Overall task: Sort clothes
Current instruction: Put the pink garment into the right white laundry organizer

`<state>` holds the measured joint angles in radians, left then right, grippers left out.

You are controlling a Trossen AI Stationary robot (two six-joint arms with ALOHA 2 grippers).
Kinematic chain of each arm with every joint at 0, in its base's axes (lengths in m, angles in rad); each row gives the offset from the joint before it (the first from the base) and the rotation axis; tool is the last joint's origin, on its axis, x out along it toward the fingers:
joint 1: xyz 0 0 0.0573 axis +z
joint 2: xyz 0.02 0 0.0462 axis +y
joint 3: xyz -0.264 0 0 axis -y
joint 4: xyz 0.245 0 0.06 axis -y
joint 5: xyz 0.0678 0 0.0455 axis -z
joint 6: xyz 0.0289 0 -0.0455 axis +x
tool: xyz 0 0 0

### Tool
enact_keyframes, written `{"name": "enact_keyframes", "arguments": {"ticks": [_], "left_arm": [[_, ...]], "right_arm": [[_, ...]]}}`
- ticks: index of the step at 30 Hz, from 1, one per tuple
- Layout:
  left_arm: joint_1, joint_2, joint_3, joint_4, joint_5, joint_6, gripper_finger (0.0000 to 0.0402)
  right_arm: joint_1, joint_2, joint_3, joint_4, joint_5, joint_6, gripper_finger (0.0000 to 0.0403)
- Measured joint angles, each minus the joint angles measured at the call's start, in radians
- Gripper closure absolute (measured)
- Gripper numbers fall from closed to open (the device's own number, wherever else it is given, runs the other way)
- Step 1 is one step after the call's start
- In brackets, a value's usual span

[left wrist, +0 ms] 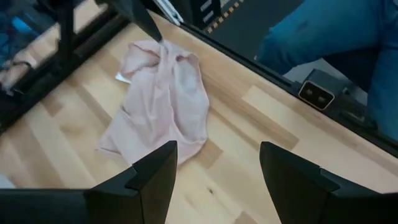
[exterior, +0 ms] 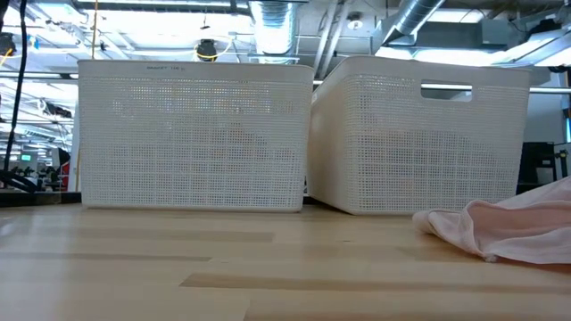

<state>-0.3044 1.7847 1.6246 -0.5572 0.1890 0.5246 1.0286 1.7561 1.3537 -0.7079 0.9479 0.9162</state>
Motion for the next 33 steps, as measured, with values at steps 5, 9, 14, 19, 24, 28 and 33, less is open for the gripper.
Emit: {"name": "enact_keyframes", "arguments": {"ticks": [5,9,14,19,24,28,33], "left_arm": [[-0.003,0.000,-0.125,0.168,0.001,-0.041,0.0178],[-0.003,0.000,-0.197,0.243,0.001,-0.066,0.0178],[-0.003,0.000,-0.249,0.298,0.001,-0.098,0.0178],[-0.003,0.000,-0.286,0.343,0.001,-0.111,0.0178],[-0.003,0.000,-0.288,0.341,0.001,-0.129,0.0178],[-0.005,0.000,-0.288,0.339,0.002,-0.127,0.0178],[-0.008,0.000,-0.288,0.339,0.002,-0.122,0.0178]], "right_arm": [[0.006,0.000,0.000,-0.071,-0.076,0.091,0.0223],[0.006,0.000,0.000,-0.147,-0.182,0.222,0.0223],[0.006,0.000,0.000,-0.224,-0.285,0.349,0.0223],[0.006,0.000,0.000,-0.286,-0.320,0.398,0.0223],[-0.010,0.000,-0.063,-0.239,-0.335,0.421,0.0223],[-0.052,0.000,-0.164,-0.150,-0.457,0.429,0.0223],[-0.090,0.001,-0.233,-0.086,-0.483,0.436,0.0224]]}}
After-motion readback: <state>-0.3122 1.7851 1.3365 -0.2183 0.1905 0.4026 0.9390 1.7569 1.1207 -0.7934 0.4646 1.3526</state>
